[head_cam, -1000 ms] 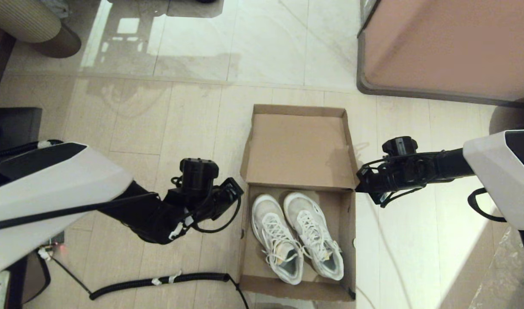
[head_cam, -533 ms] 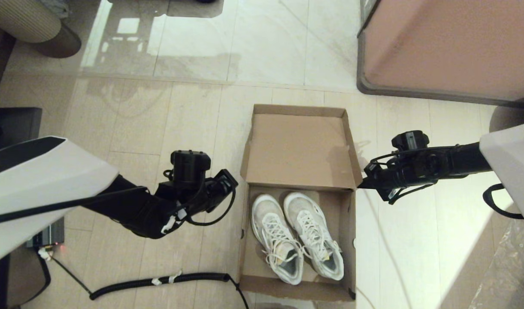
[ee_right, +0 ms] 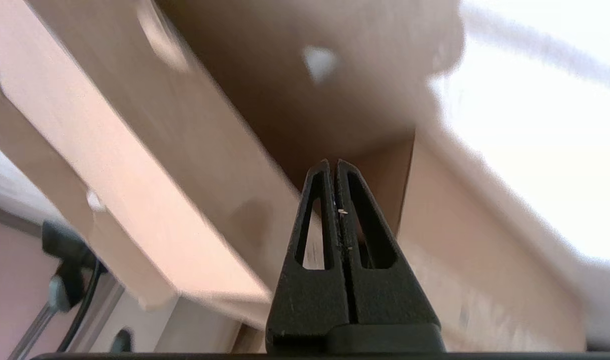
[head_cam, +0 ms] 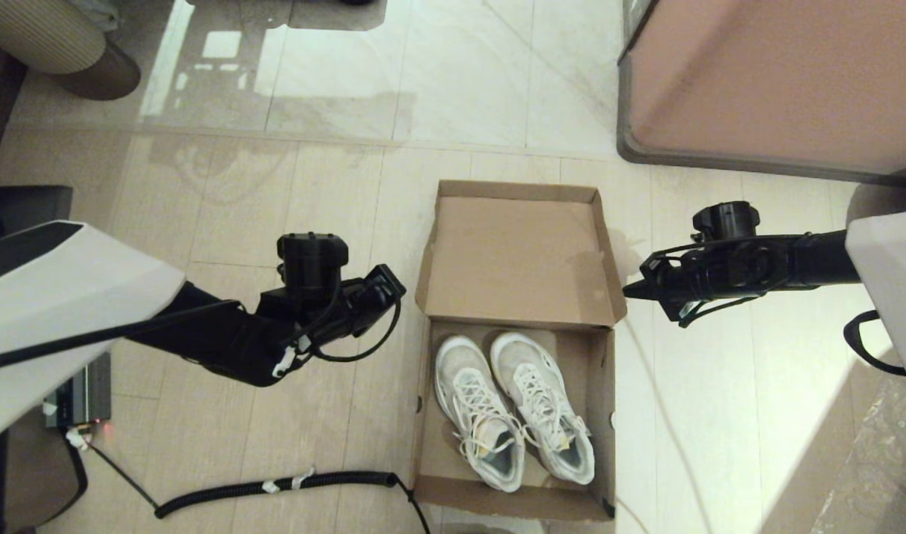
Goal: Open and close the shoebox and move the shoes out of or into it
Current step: Close the shoe box
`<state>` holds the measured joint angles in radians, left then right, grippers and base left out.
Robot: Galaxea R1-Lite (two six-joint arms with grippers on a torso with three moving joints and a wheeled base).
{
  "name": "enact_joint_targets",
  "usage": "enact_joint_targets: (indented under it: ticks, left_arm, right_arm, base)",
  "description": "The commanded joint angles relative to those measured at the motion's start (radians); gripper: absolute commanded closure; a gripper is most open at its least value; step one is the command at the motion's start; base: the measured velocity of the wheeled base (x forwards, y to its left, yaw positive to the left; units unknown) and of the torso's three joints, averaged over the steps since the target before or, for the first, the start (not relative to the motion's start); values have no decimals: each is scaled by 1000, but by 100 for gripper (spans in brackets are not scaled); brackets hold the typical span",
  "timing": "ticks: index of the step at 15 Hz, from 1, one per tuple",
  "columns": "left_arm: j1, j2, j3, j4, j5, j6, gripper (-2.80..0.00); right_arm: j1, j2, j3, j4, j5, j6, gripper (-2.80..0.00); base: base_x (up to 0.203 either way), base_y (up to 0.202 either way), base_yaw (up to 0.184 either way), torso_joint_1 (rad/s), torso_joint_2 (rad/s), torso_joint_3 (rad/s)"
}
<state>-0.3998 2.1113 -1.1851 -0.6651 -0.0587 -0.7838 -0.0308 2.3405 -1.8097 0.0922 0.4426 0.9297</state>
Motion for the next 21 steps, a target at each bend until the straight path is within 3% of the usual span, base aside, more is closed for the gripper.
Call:
enact_joint_targets:
  ticks: [1, 6, 10, 15, 21]
  left_arm:
    - [1, 18, -43, 2, -5, 18, 0]
    - [-1, 32, -56, 9, -7, 97, 0]
    - [-1, 19, -51, 13, -1, 100, 0]
    - [-2, 6, -41, 13, 1, 100, 0]
    - [-4, -20, -24, 11, 13, 99, 0]
  right_arm:
    - [-21, 68, -101, 6, 3, -20, 0]
    - [-56, 146, -166, 19, 5, -188, 0]
    - [-55, 166, -166, -73, 43, -171, 0]
    - [-54, 199, -165, -310, 101, 108, 0]
    - [-31, 238, -166, -397, 141, 178, 0]
  base:
    - [0, 0, 0, 0, 0, 0]
    - [0, 0, 0, 0, 0, 0]
    - [0, 0, 0, 0, 0, 0]
    - [0, 0, 0, 0, 0, 0]
    - [0, 0, 0, 0, 0, 0]
